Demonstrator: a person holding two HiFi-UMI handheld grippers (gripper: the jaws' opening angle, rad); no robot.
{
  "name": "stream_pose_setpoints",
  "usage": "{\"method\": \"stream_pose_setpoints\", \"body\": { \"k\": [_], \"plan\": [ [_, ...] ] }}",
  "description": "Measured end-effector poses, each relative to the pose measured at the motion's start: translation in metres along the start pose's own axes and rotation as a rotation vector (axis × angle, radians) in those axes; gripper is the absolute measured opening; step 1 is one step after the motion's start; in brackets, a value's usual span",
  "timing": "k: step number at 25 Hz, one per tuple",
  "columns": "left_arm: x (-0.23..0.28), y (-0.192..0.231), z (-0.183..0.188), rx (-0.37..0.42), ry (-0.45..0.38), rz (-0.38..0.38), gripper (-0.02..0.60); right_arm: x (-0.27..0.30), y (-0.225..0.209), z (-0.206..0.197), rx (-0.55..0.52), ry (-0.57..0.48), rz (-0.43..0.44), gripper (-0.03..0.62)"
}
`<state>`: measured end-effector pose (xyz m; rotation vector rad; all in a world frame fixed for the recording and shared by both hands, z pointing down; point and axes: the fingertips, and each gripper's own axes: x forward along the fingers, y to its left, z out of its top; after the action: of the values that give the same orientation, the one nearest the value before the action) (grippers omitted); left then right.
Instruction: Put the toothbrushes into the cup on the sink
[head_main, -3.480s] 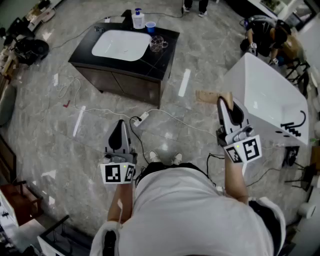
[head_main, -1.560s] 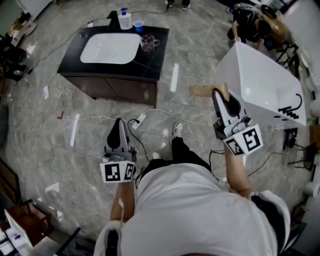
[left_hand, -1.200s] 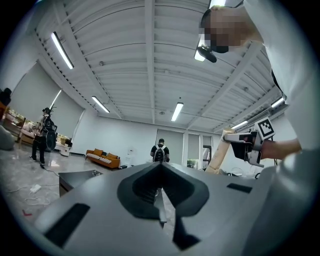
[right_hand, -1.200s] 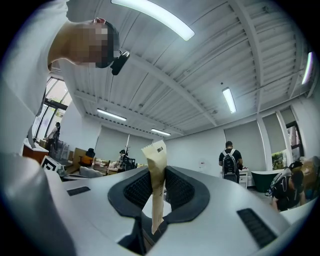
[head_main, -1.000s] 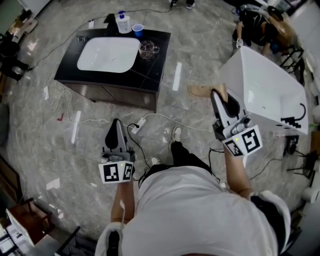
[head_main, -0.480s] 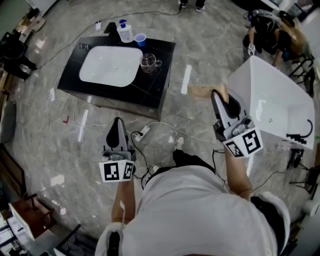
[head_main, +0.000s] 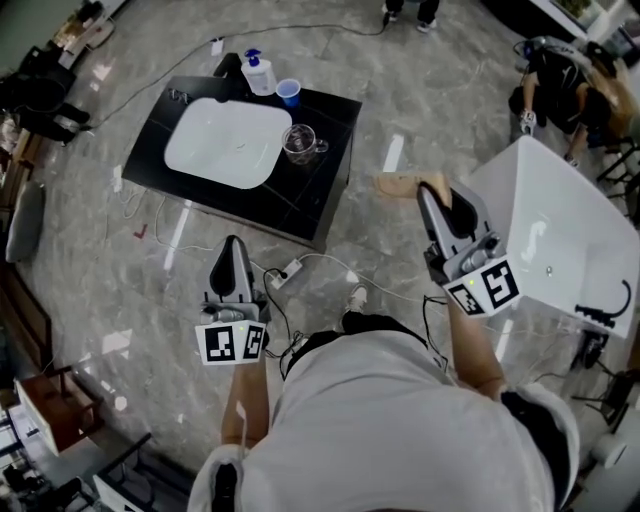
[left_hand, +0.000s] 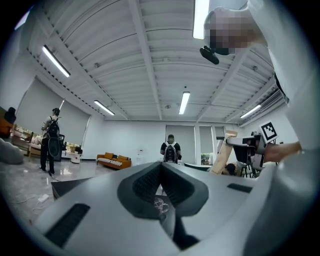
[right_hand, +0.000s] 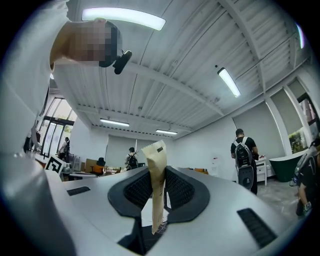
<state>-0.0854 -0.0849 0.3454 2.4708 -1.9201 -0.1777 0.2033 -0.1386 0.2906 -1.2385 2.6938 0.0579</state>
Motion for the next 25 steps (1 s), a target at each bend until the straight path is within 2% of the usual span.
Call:
{"method": "stream_pose_setpoints", "body": {
  "k": [5,13,25],
  "plan": [
    [0.012,-0.01,0.002,0.023,0.001,0.035,0.003,0.011,-0.02,-0.007,0.024,-0.008,0.043,0.084],
    [0.008,-0.01,0.011,0.053,0.006,0.09,0.003,0.021,-0.022,-0.008,0.051,-0.026,0.103,0.084],
    [0.022,0.01,0.002,0.013,-0.004,0.078,0.003,0.049,-0.014,-0.013,-0.006,0.009,0.103,0.084]
  ]
}}
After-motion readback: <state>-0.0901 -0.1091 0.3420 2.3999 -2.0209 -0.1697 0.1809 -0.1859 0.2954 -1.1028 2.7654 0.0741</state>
